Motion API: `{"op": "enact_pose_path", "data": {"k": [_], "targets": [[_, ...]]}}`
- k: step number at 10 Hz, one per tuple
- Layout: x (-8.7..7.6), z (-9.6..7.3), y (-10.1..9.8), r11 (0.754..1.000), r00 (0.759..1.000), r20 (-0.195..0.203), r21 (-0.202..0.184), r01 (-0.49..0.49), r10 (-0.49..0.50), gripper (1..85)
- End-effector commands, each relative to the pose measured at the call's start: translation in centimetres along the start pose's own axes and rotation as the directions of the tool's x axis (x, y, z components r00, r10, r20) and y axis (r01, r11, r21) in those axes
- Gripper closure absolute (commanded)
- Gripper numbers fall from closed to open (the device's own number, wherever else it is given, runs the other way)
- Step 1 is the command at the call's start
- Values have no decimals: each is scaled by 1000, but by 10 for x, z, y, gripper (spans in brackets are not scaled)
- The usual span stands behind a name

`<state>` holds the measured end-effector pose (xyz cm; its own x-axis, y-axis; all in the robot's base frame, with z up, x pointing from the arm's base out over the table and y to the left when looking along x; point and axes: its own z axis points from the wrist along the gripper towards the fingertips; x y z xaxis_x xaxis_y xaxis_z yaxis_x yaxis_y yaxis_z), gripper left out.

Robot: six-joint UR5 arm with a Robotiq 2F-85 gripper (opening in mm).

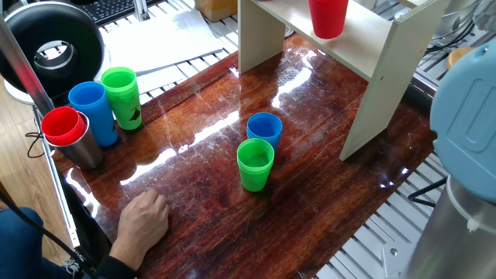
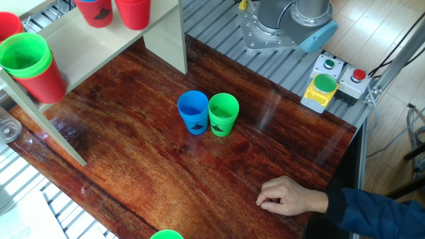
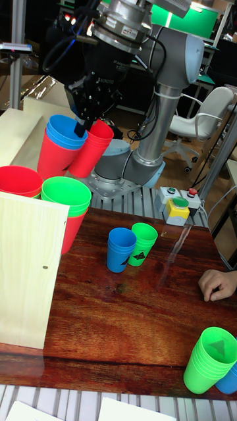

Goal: Take the cups off the shelf and stack them together

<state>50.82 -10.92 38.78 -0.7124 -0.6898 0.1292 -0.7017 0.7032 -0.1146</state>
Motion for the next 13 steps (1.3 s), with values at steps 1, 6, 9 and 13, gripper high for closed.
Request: {"op": "enact_pose_path", "data": {"k": [1, 6, 9, 13], "targets": [[-11, -1, 4, 996, 995, 45, -12, 91, -91, 840], [-40, -6, 42, 991, 991, 117, -122, -47, 62, 840], [-78, 6, 87, 969, 971, 152, -194, -151, 182, 840], [-99, 17, 131, 953, 957, 141, -204, -222, 253, 840]]}}
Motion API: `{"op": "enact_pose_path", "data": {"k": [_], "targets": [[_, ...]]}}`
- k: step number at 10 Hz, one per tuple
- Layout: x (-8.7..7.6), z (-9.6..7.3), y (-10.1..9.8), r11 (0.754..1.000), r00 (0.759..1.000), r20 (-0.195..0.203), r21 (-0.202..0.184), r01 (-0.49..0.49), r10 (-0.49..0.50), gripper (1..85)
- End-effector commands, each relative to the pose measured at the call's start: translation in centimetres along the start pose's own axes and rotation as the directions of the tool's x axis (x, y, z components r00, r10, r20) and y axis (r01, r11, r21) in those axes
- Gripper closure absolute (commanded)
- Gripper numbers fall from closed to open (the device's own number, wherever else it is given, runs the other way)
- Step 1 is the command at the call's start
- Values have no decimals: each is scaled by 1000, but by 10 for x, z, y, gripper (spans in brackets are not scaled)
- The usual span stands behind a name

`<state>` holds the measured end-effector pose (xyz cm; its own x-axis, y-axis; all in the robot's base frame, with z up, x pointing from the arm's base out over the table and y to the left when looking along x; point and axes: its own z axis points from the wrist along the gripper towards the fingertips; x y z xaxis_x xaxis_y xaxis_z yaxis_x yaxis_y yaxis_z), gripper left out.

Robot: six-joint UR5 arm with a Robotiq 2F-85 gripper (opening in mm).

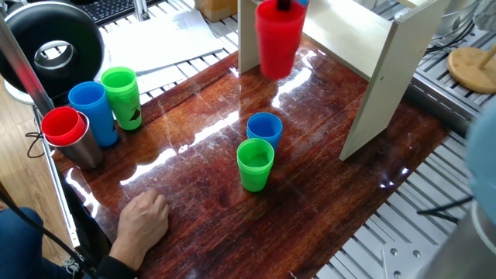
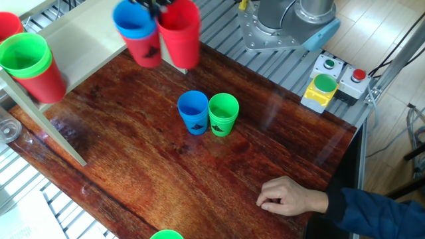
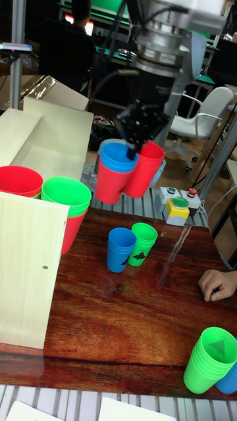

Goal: Take the cups off the shelf and stack them together

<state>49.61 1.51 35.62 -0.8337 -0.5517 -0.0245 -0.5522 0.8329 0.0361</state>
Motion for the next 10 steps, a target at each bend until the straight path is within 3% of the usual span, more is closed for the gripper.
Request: {"op": "enact_pose_path", "data": {"k": [1, 2, 3, 4, 6, 8, 10], "targets": [[-7, 17, 26, 1000, 1000, 8, 0, -17, 17, 840], [-1, 17, 11, 997, 998, -18, 55, 55, -54, 840], [6, 16, 2, 987, 990, -55, 85, 136, -132, 840], [11, 15, -1, 973, 975, -83, 86, 215, -208, 840], [11, 16, 5, 967, 967, -79, 60, 246, -241, 840], [5, 17, 21, 983, 982, -42, 9, 184, -184, 840], [3, 17, 18, 991, 991, -35, 25, 130, -129, 840]]}}
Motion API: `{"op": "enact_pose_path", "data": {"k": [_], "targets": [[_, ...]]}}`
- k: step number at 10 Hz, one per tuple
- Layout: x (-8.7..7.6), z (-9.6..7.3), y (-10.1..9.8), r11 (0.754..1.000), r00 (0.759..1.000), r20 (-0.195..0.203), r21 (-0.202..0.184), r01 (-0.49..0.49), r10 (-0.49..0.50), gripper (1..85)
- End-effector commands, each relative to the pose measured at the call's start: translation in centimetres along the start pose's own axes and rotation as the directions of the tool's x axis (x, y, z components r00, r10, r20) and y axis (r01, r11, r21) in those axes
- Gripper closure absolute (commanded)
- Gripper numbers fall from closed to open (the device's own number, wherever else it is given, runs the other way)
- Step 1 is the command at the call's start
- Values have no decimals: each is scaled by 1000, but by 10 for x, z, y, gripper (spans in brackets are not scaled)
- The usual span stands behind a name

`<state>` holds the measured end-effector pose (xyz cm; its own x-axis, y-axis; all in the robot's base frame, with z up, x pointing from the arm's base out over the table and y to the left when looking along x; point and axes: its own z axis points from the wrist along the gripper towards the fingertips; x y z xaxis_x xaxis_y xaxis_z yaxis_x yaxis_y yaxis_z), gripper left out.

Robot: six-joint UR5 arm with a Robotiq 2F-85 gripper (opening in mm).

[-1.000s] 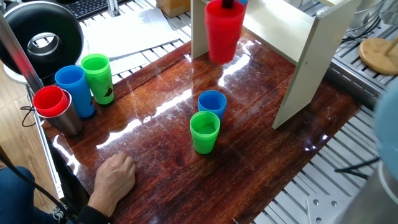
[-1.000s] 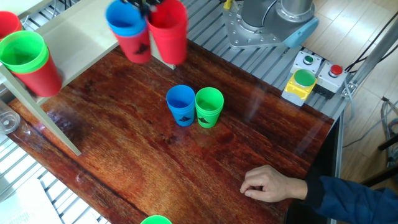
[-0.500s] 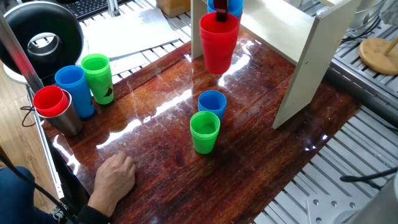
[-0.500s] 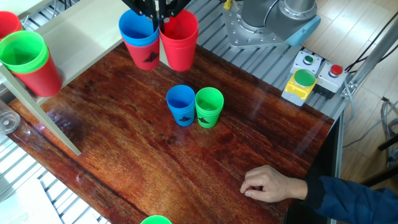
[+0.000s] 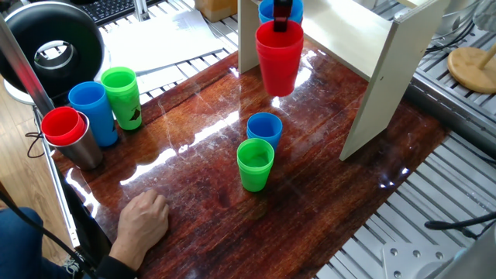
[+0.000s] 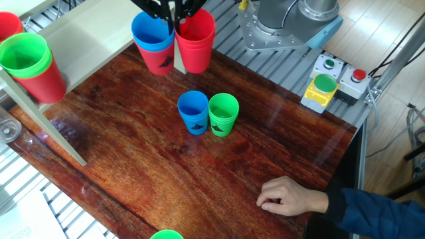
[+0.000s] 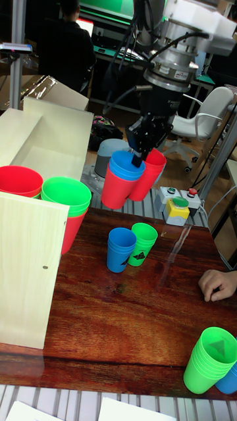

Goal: Take the cups off the shelf and stack them together

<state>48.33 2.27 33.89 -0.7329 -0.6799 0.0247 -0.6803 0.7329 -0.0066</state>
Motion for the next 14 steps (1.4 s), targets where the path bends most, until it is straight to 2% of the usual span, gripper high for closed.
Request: {"op": "enact_pose_path", "data": {"k": [1, 2, 3, 6, 9, 11, 14], "targets": [[-9, 12, 6, 999, 999, 9, 3, -37, 37, 840], [-12, 30, 10, 999, 999, 14, 0, -49, 49, 840], [-15, 44, 18, 998, 997, 25, -26, -66, 66, 840], [-19, 68, 35, 993, 994, 47, -71, -97, 100, 840], [-31, 91, 46, 987, 987, 66, -75, -140, 145, 840], [-29, 103, 59, 982, 982, 69, -80, -170, 176, 840], [-24, 119, 63, 981, 979, 86, -82, -176, 183, 840]]}}
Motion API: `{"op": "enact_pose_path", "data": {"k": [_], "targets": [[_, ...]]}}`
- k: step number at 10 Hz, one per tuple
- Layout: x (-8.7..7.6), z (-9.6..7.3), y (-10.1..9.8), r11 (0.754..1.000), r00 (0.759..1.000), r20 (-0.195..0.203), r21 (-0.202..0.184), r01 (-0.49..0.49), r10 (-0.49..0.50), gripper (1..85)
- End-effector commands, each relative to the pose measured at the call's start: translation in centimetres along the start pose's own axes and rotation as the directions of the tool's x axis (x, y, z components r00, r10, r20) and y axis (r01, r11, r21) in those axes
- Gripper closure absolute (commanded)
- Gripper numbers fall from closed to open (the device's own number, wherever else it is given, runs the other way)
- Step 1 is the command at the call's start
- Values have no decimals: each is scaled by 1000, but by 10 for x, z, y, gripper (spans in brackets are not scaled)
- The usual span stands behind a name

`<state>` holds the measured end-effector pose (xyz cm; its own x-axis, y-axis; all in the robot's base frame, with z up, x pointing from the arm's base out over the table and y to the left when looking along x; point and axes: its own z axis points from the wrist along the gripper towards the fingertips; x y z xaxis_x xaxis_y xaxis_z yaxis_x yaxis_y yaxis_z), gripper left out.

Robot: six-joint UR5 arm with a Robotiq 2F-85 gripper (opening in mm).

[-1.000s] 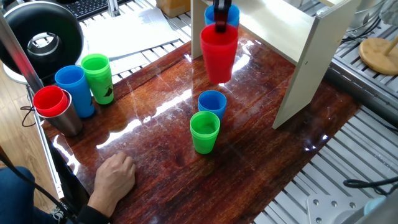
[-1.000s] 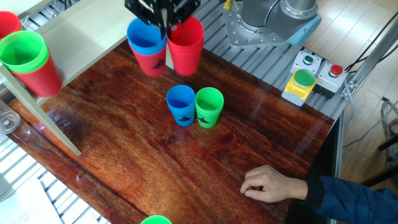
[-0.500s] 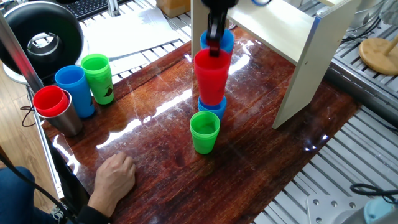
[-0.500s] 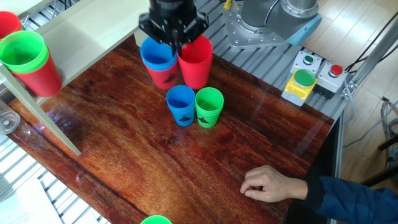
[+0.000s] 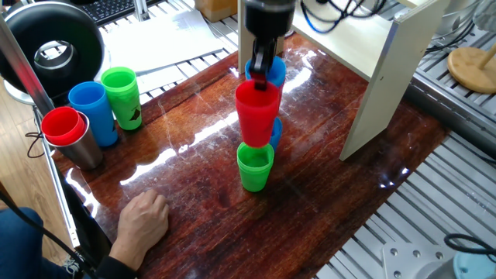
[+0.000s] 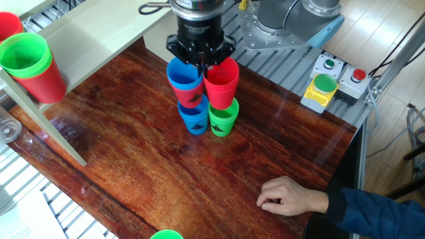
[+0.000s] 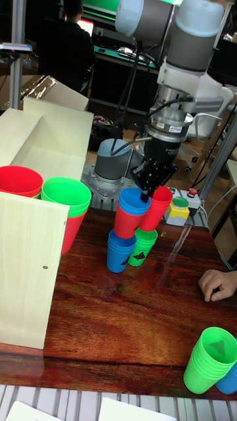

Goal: Take the cups off the shelf and stack them together

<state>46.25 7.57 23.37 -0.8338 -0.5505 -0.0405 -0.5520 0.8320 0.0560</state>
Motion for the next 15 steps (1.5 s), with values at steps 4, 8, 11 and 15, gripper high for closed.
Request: {"op": "enact_pose_path", "data": {"k": [4, 8, 11, 15], "targets": [[6, 30, 7, 1000, 999, 36, -8, -24, 24, 840], [-1, 50, 12, 999, 996, 73, -11, -45, 45, 840], [-4, 55, 27, 995, 992, 89, -54, -85, 90, 840], [-1, 60, 6, 1000, 994, 104, 1, -28, 27, 840]]}}
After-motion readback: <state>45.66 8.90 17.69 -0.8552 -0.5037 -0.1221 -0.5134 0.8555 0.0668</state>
